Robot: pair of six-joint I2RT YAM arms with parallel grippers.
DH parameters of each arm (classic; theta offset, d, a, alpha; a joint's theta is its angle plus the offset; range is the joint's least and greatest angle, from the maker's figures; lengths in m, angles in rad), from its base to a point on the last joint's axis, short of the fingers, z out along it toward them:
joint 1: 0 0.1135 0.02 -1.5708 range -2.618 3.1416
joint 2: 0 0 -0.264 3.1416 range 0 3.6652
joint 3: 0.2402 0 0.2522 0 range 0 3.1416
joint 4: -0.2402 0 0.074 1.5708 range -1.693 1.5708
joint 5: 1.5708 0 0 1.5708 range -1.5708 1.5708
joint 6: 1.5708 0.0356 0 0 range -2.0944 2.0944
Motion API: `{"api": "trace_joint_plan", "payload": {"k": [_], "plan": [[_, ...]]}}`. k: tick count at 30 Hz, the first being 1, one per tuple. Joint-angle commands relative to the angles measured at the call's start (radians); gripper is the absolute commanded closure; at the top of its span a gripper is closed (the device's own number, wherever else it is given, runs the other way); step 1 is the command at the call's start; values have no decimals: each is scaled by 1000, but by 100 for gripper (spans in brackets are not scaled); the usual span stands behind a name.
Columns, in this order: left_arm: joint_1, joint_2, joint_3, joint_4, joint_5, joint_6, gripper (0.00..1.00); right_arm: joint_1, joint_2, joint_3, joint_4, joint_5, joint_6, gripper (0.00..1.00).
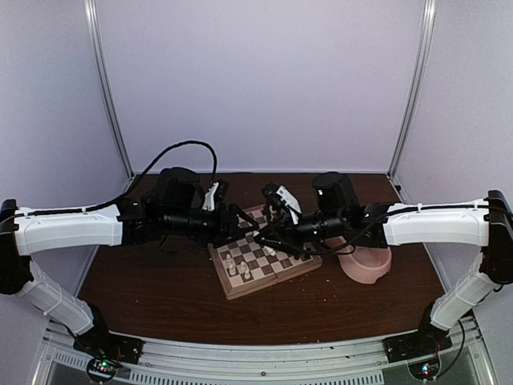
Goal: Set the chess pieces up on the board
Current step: Pick up the chess pile at the center of the board.
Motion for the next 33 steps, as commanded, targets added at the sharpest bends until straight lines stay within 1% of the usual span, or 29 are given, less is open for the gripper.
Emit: {"api": "trace_joint_plan", "payload": {"k": [1, 5, 8, 12, 17, 20, 23, 33], "plan": [[9, 18, 36, 62, 36, -15, 44, 13, 14, 38, -10, 2, -24, 89], [11, 31, 33, 63, 51, -25, 52, 21, 23, 58, -34, -5, -35, 89], [16, 39, 26, 112, 65, -36, 61, 24, 23, 62, -37, -3, -38, 89], [15, 39, 27, 113, 67, -34, 75, 25, 25, 64, -39, 7, -37, 89], [15, 17, 18, 96, 44, -22, 78, 26, 26, 63, -48, 25, -34, 87], [15, 5, 11, 96, 38, -18, 84, 26, 26, 63, -50, 33, -31, 84], [15, 4, 7, 99, 39, -18, 92, 28, 24, 61, -46, 42, -29, 84], [17, 2, -1, 104, 27, -17, 97, 27, 19, 55, -40, 60, -26, 82]]}}
